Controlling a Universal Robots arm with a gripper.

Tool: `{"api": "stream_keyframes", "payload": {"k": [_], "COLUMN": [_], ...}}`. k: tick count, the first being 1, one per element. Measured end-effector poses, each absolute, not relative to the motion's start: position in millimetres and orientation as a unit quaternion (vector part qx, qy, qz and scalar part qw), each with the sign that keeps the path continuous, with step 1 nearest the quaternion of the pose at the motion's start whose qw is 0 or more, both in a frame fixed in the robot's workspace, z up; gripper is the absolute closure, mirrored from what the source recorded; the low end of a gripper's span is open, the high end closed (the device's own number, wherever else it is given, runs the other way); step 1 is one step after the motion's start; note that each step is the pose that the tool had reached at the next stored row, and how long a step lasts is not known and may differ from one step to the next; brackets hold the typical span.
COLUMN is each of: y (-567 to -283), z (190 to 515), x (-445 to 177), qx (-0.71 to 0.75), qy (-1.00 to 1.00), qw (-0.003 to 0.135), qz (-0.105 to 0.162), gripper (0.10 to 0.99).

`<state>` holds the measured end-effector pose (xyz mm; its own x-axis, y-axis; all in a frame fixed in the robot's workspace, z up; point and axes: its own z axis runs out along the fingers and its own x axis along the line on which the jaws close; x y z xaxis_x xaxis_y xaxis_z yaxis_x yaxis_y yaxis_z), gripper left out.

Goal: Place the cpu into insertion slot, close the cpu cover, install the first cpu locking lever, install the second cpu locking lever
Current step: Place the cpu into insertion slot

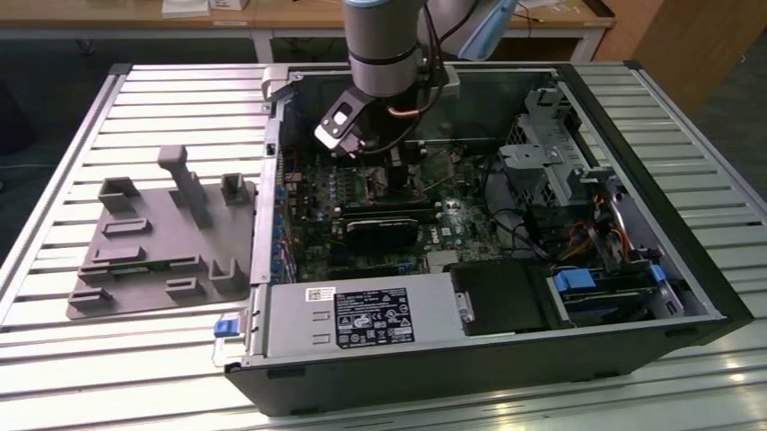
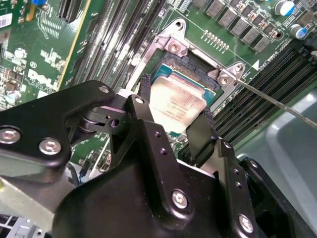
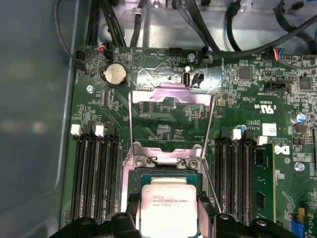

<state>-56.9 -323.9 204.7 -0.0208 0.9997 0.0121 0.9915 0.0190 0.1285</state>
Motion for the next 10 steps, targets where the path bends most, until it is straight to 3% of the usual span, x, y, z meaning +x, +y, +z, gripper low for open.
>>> {"api": "stream_keyframes", "payload": {"k": [10], "y": [-321.0], "z": [196.4], "x": [-58.7], "qx": [0.708], "qy": [0.703], "qw": [0.041], "qz": [0.050], "gripper": [0.545]}}
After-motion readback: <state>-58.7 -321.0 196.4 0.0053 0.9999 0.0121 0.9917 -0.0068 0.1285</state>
